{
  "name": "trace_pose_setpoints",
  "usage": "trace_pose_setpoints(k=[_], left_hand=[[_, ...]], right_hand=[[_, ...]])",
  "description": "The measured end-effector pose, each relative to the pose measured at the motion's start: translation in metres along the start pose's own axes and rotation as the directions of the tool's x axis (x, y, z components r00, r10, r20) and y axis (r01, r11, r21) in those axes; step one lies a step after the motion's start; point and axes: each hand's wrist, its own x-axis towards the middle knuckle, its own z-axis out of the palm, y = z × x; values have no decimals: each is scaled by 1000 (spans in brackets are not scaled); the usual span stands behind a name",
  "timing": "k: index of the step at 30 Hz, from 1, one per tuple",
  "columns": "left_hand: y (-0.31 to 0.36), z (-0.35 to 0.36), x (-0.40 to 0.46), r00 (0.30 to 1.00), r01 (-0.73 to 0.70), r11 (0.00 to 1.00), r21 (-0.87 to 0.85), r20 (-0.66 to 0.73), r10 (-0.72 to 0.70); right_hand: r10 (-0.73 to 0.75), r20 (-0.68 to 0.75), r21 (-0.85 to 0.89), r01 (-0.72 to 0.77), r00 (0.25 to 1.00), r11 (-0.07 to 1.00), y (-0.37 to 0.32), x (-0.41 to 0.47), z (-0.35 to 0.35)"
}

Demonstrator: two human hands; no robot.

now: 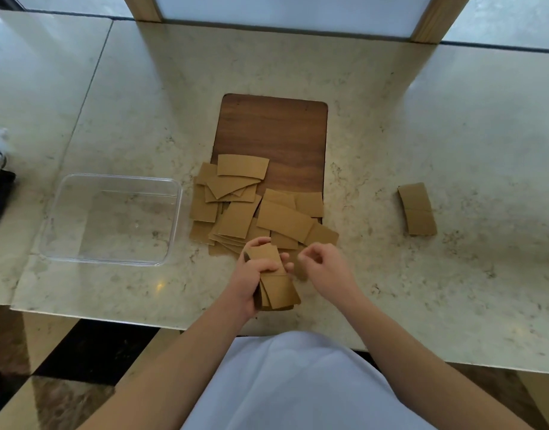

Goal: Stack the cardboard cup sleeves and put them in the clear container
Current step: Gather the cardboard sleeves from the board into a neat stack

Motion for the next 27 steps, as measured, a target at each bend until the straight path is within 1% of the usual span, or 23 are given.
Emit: trace_pose_setpoints(k=[2,5,7,10,12,16,17,18,19,20,21,22,24,25,26,27], left_hand=[[2,-5,-1,999,-20,996,-86,45,24],[6,-6,-5,986,15,988,-153,167,11],[6,-5,-5,983,42,986,-164,181,-12],[11,-3,-5,988,61,975,-212,149,-29],[13,-7,-4,992,50,971,-234,121,-22],[17,-20,0,996,42,962,-269,88,-19],[17,-22,1,997,40,960,-276,76,-19],[16,-24,2,998,38,959,-280,66,-21],[14,-24,2,998,38,958,-283,60,-22],[13,-25,2,998,42,958,-284,60,-26],[11,-25,3,998,49,958,-283,62,-33],[10,-24,2,997,54,959,-279,61,-38],[7,-20,-1,998,55,963,-263,56,-42],[7,-18,-2,997,58,965,-257,56,-45],[6,-17,-4,997,57,966,-251,56,-44],[6,-15,-4,997,55,968,-246,58,-42]], right_hand=[[-16,-73,-77,10,997,997,-2,24,-7],[-129,-106,-254,99,986,962,-13,54,-11],[-216,-85,-417,162,973,894,-21,68,-7],[-241,-1,-601,192,970,776,-27,80,2],[-246,33,-639,209,969,740,-28,87,8],[-266,-30,-639,186,964,746,-25,89,13],[-250,-36,-626,173,968,760,-23,89,11],[-212,-24,-578,159,977,801,-21,89,9],[-147,7,-484,132,989,865,-21,88,5],[-74,51,-354,88,996,931,-22,85,2],[-27,89,-227,46,996,973,-21,83,-1],[-16,110,-137,31,994,990,-21,80,-4],[-13,125,-18,15,992,1000,-21,69,-9],[20,141,76,-31,990,997,-21,63,-11],[69,172,204,-104,983,973,-22,55,-13],[120,213,330,-187,970,925,-25,47,-14]])
